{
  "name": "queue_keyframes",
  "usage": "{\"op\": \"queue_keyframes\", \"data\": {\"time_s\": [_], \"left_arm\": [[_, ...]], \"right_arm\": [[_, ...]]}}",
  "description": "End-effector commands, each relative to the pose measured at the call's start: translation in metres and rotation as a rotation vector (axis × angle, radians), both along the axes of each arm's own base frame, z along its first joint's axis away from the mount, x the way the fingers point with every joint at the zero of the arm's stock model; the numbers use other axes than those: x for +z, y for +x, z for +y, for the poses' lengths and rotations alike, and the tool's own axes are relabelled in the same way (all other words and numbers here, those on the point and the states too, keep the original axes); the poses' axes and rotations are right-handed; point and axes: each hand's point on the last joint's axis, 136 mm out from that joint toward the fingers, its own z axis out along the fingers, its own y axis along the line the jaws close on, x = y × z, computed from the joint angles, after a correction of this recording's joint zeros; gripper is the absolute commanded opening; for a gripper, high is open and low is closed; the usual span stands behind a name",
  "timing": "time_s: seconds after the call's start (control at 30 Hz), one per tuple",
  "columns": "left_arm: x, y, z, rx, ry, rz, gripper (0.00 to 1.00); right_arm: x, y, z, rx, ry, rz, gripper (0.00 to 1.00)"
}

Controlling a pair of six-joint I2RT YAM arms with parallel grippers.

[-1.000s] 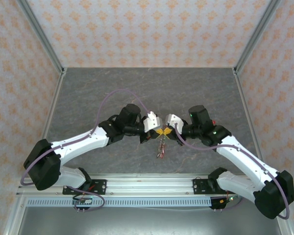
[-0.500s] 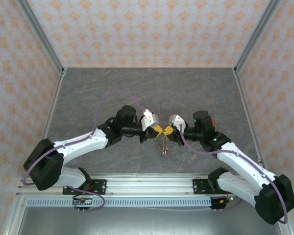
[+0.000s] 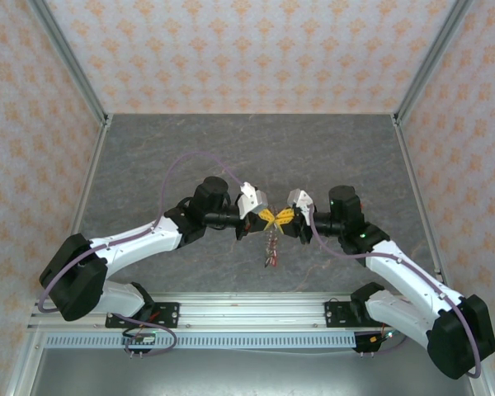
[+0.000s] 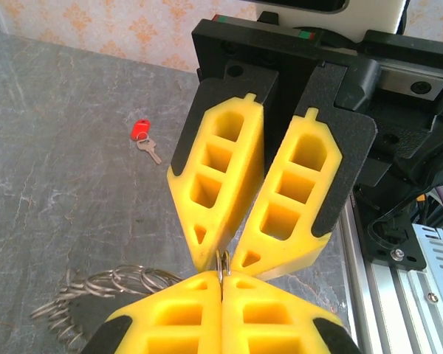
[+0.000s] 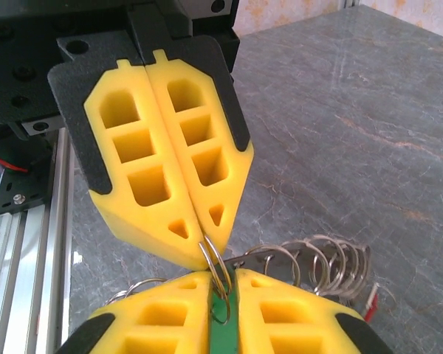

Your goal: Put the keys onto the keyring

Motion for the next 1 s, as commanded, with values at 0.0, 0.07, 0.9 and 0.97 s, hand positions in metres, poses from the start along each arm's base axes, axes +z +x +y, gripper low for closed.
{"op": "queue_keyframes", "data": {"time_s": [0.0, 0.07, 0.9, 0.97], "left_arm": [[0.028, -0.006, -0.007, -0.055, -0.074, -0.049, 0.0], [0.028, -0.006, -0.007, -0.056, -0.068, -0.05, 0.0], [0.009, -0.002, 0.0, -0.017, 0.15, -0.127, 0.25], [0.01, -0.003, 0.0, -0.018, 0.146, -0.129, 0.24]], "right_arm": [[0.016, 0.004, 0.004, 0.014, 0.054, -0.063, 0.15], [0.016, 0.004, 0.004, 0.017, 0.051, -0.058, 0.12], [0.012, -0.004, 0.001, 0.106, -0.277, -0.103, 0.0], [0.014, -0.004, 0.003, 0.108, -0.272, -0.108, 0.0]]}}
